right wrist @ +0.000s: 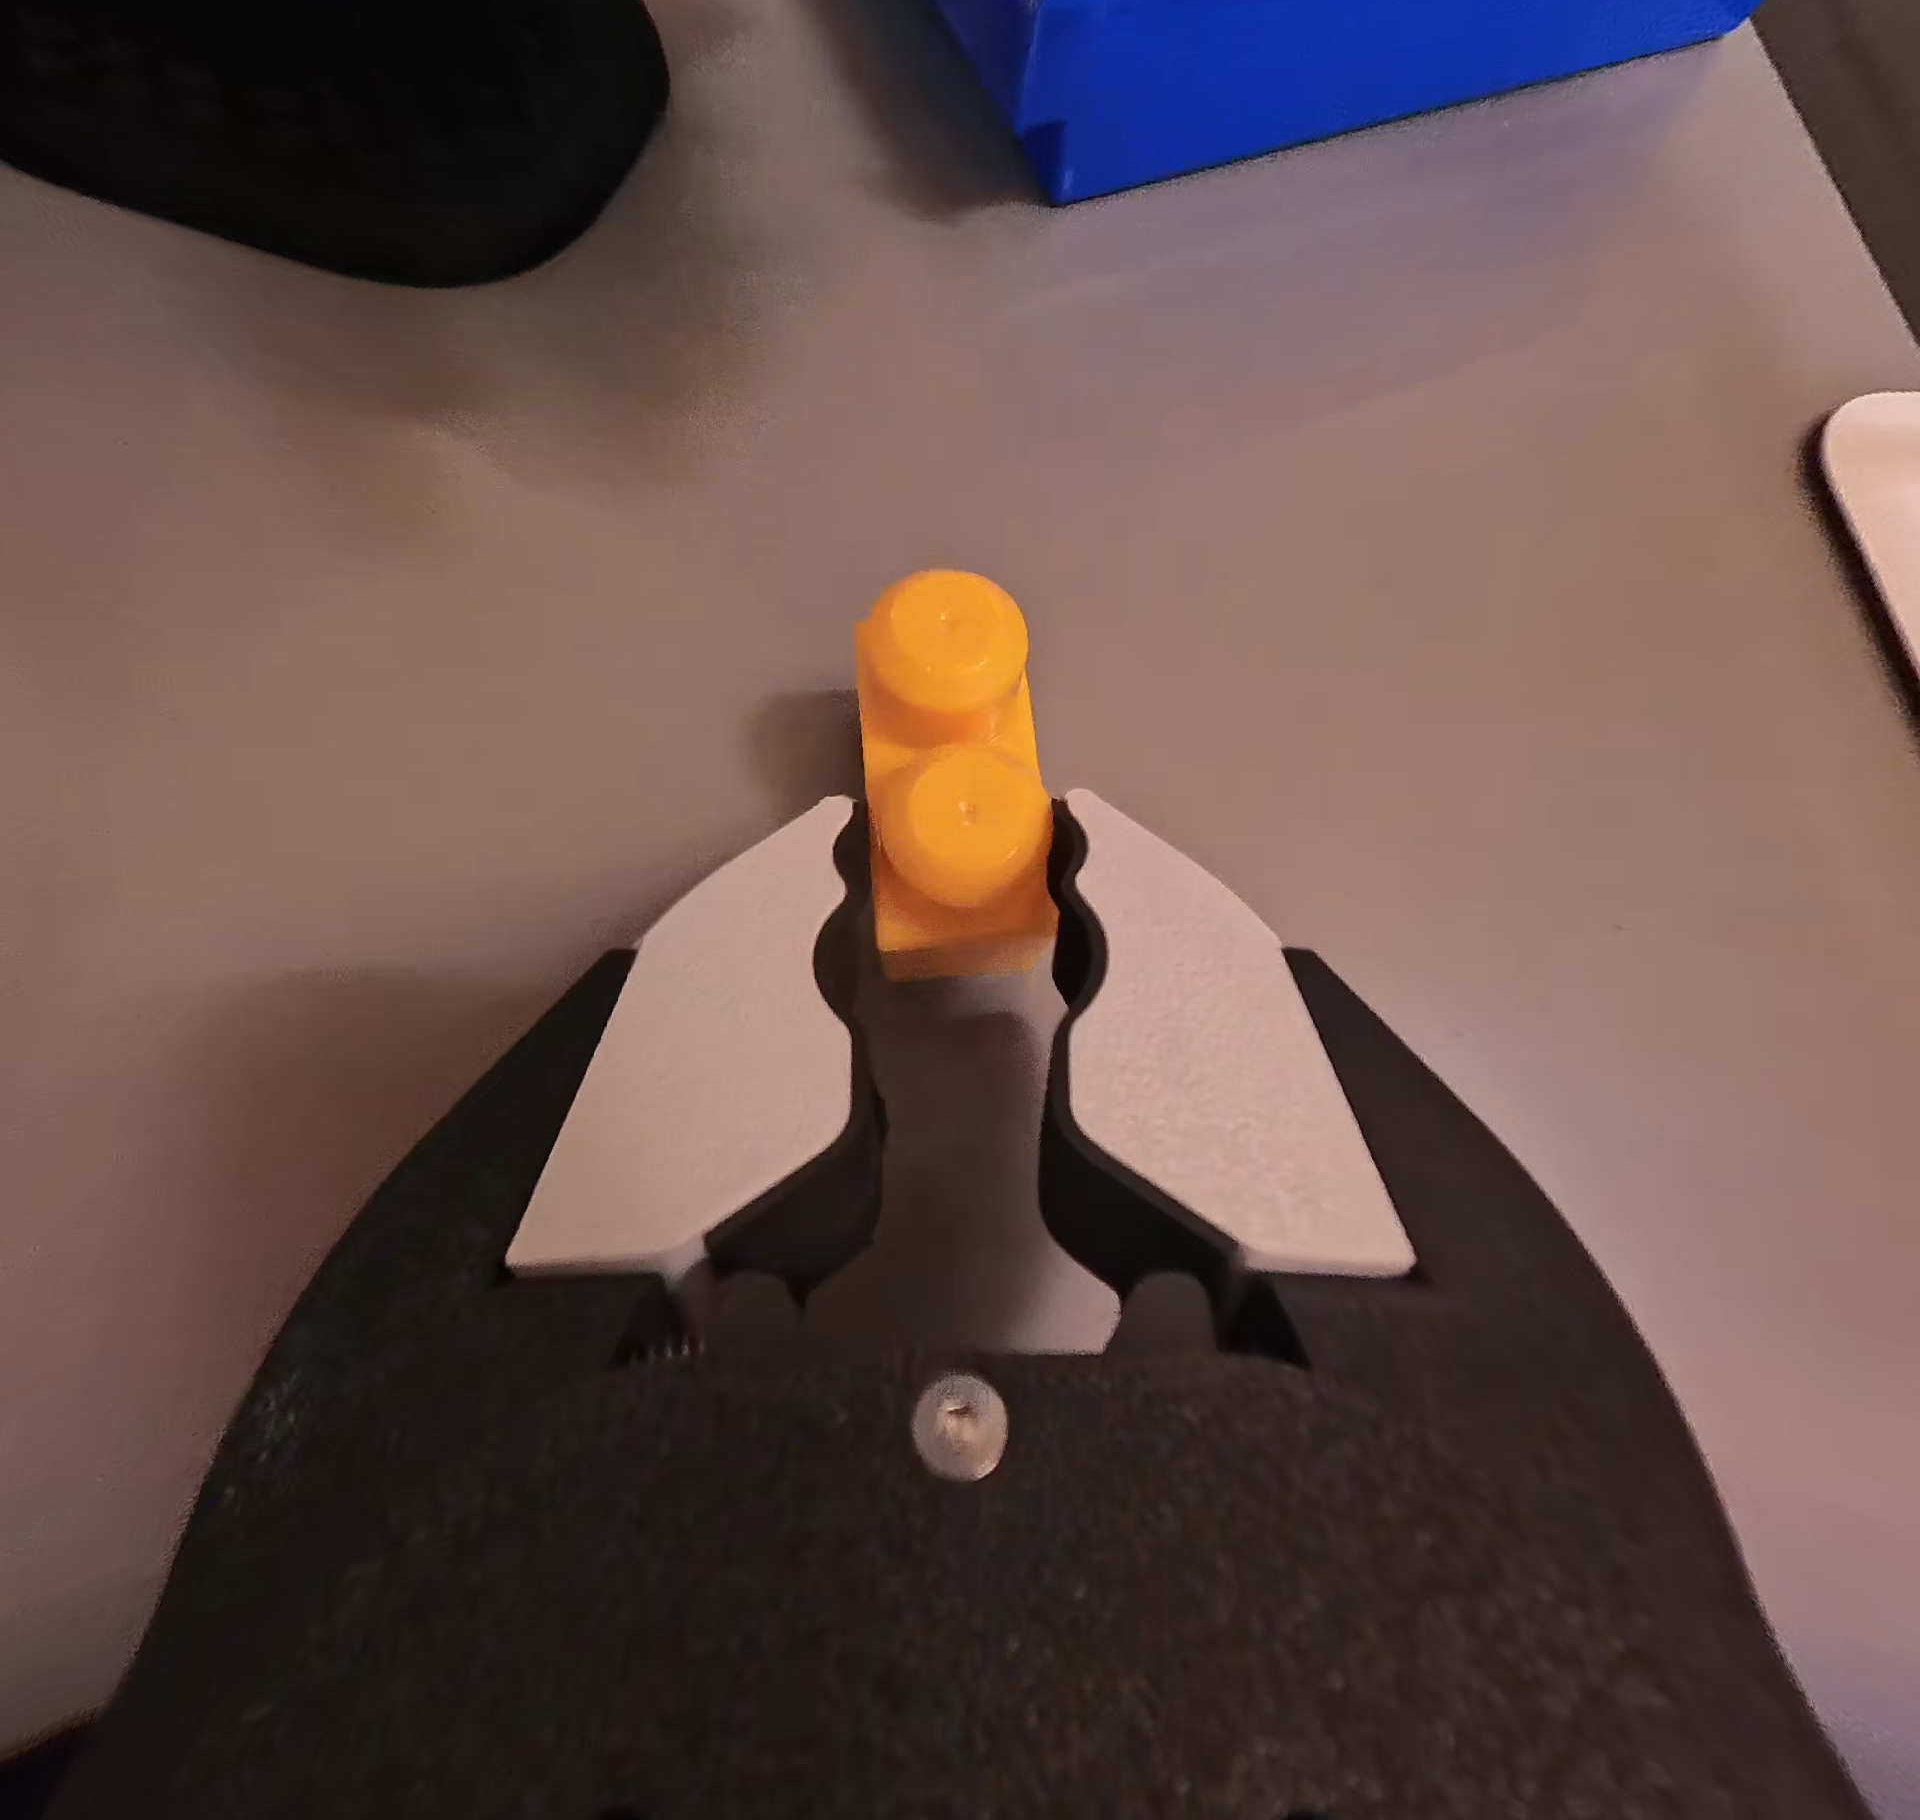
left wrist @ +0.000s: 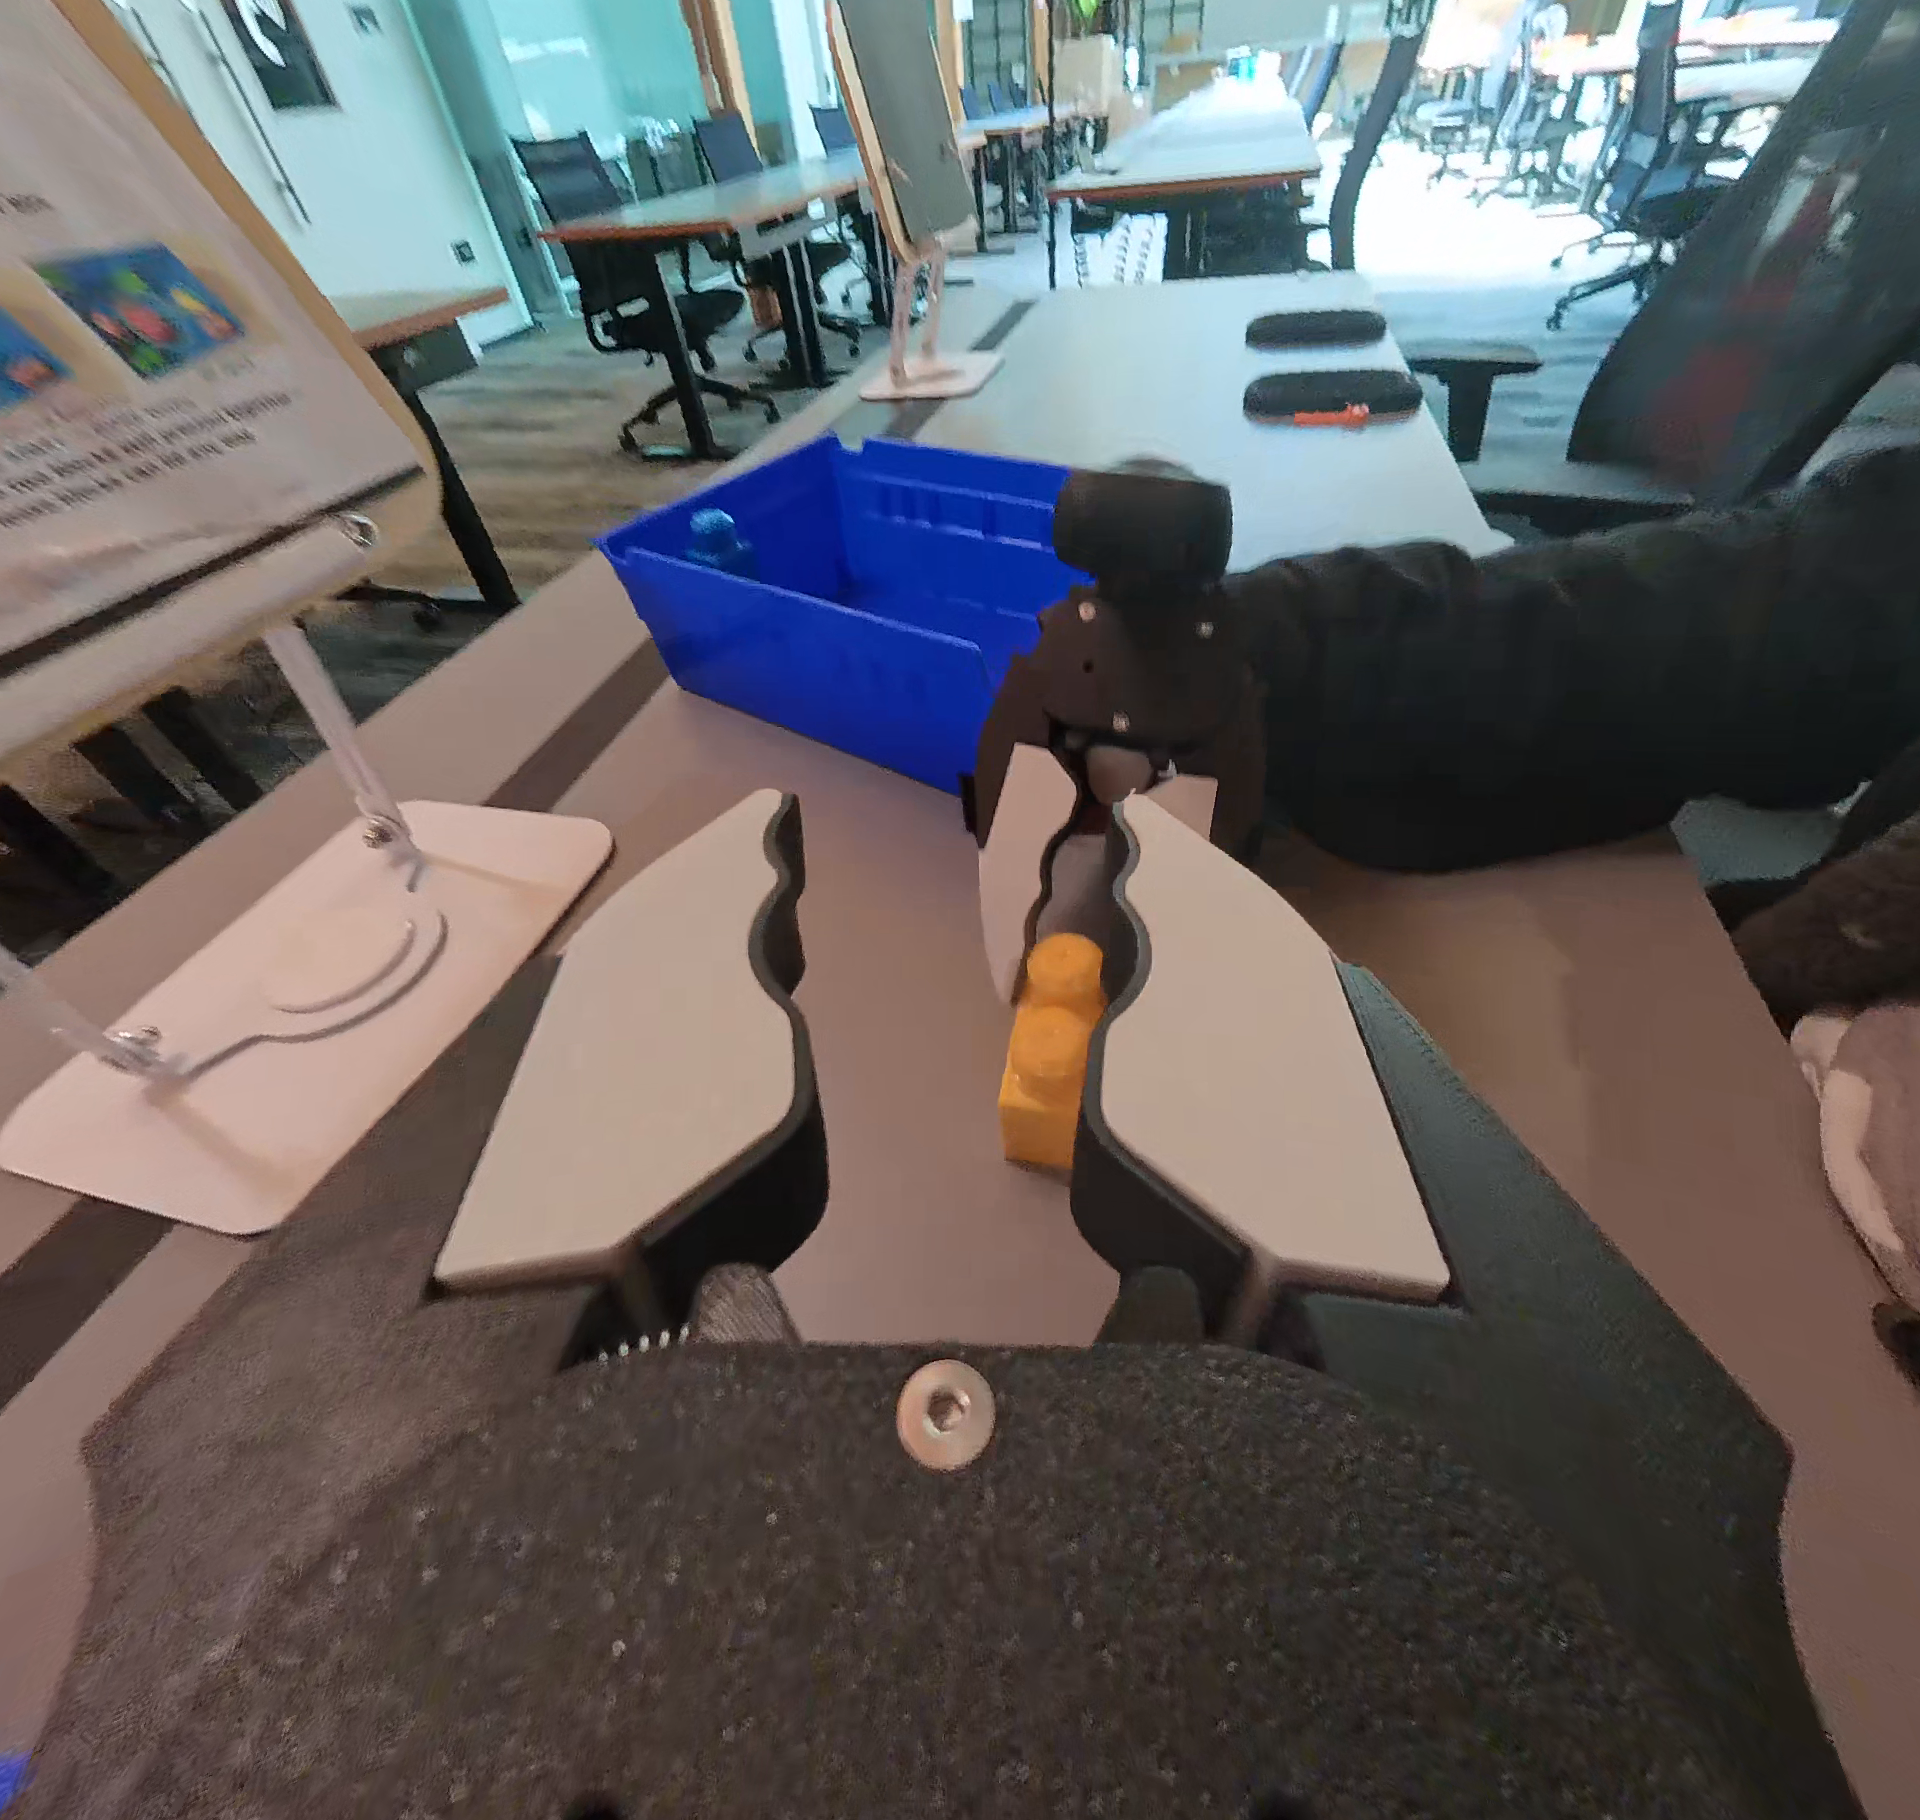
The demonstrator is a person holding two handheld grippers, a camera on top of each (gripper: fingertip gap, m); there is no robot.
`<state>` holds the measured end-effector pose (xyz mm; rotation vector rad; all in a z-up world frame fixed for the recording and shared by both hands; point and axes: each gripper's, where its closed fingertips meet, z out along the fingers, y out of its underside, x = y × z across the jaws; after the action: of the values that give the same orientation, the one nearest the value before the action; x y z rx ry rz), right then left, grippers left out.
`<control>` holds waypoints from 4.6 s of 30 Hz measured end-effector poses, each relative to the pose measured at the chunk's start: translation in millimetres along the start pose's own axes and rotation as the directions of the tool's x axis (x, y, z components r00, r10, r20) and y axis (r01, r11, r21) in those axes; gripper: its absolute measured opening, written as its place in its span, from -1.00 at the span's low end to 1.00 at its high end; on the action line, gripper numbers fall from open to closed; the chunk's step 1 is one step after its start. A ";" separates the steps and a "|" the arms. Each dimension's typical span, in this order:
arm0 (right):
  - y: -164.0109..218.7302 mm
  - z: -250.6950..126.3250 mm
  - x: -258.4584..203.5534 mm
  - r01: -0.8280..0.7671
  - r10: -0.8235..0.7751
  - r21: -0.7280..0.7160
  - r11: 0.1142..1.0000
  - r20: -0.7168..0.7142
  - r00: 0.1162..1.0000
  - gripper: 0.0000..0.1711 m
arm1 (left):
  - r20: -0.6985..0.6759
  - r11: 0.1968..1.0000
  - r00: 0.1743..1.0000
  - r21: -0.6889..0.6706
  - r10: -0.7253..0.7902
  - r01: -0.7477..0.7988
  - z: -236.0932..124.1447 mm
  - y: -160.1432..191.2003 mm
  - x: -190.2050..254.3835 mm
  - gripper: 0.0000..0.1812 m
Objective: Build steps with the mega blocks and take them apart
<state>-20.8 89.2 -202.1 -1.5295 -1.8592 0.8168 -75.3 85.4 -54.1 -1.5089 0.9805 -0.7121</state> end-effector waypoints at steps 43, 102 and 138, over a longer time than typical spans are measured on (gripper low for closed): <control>-25.4 -23.6 18.2 -0.072 0.083 0.175 0.982 -0.056 0.995 -0.59 | 0.021 0.446 0.998 -0.894 -0.059 0.045 -135.9 169.7 -78.3 -0.69; -144.9 -128.3 7.5 -0.291 0.216 0.902 0.318 0.230 0.949 -0.57 | -0.141 0.882 0.958 0.375 -0.248 0.283 52.0 -47.2 32.3 -0.51; -86.2 -70.1 -8.6 -0.033 0.035 0.424 0.905 0.003 0.999 -0.41 | -0.259 0.999 0.965 -0.033 -0.040 0.032 44.7 28.0 42.9 -0.63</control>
<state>-19.3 74.0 -91.7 -1.2849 -1.5229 1.1464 -22.1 68.7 -93.0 -1.4858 1.1661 -0.9429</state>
